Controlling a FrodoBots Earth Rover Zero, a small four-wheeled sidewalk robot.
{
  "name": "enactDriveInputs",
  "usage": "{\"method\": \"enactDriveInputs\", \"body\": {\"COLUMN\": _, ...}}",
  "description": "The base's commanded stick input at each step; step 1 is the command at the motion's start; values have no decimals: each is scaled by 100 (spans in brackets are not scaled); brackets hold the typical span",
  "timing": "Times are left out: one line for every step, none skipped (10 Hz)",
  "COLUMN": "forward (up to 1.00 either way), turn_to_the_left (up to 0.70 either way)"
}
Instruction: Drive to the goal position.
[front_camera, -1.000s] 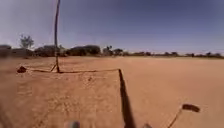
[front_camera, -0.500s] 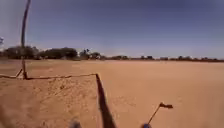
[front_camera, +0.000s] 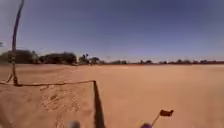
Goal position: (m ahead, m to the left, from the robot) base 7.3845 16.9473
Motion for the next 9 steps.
{"method": "enactDriveInputs", "body": {"forward": 70, "turn_to_the_left": 0}}
{"method": "enactDriveInputs", "body": {"forward": 70, "turn_to_the_left": 27}}
{"method": "enactDriveInputs", "body": {"forward": 70, "turn_to_the_left": 27}}
{"method": "enactDriveInputs", "body": {"forward": 70, "turn_to_the_left": 27}}
{"method": "enactDriveInputs", "body": {"forward": 70, "turn_to_the_left": 27}}
{"method": "enactDriveInputs", "body": {"forward": 70, "turn_to_the_left": 17}}
{"method": "enactDriveInputs", "body": {"forward": 70, "turn_to_the_left": 5}}
{"method": "enactDriveInputs", "body": {"forward": 70, "turn_to_the_left": 0}}
{"method": "enactDriveInputs", "body": {"forward": 70, "turn_to_the_left": 0}}
